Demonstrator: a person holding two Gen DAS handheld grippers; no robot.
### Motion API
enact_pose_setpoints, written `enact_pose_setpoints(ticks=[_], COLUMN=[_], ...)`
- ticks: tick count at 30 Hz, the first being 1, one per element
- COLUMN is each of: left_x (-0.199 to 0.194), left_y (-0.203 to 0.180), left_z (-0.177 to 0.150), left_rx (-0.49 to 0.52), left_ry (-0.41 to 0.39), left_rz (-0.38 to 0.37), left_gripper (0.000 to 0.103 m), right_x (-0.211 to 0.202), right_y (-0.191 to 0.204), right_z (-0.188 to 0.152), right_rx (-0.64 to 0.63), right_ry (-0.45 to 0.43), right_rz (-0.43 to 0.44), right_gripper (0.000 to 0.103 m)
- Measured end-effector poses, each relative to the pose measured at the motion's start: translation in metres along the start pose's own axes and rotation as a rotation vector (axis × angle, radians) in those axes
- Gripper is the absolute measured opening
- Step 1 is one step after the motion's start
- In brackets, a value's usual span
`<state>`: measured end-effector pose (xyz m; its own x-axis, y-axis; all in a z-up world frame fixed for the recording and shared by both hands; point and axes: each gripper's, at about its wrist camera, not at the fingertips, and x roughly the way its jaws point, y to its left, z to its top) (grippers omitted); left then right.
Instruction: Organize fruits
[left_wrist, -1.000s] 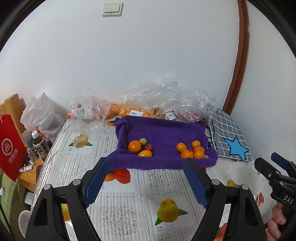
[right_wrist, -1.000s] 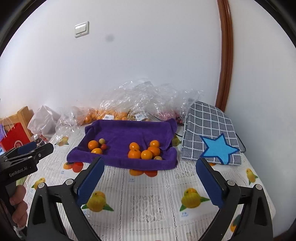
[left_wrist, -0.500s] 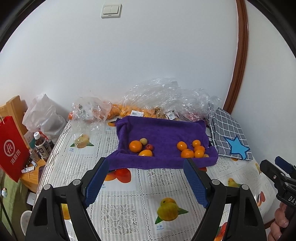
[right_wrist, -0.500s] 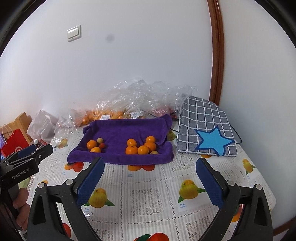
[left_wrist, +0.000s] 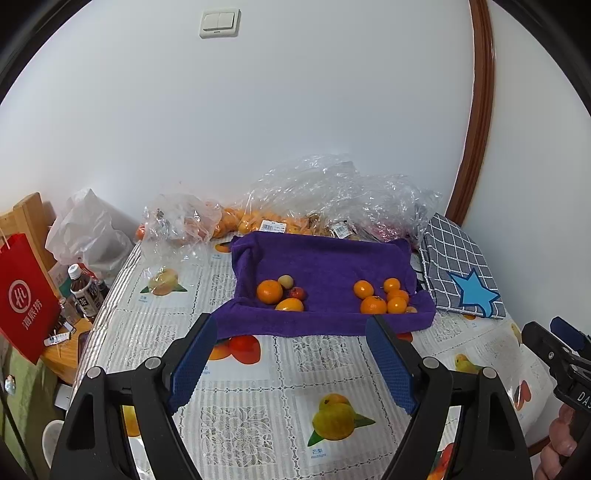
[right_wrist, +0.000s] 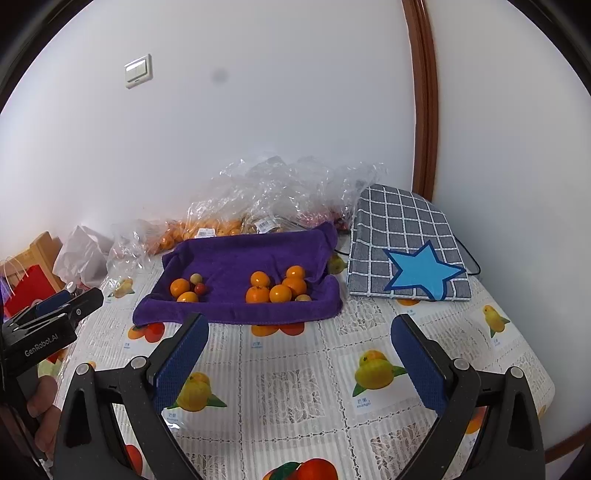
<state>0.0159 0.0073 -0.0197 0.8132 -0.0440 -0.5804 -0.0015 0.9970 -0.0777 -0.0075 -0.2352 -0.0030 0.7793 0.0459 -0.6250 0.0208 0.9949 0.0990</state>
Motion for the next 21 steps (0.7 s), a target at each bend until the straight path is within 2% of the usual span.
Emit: enact_pose_setpoints(ticks=[21], left_x=[-0.0016], left_y=[0.0004], left_z=[0.0012], left_rx=[-0.003], left_ry=[-0.009], left_rz=[0.01], left_gripper=[0.082], right_x=[-0.0006], right_y=[-0.0024], right_z=[-0.0009], right_rx=[0.004], right_ry=[0.003], right_rz=[-0.011], right_gripper=[0.098])
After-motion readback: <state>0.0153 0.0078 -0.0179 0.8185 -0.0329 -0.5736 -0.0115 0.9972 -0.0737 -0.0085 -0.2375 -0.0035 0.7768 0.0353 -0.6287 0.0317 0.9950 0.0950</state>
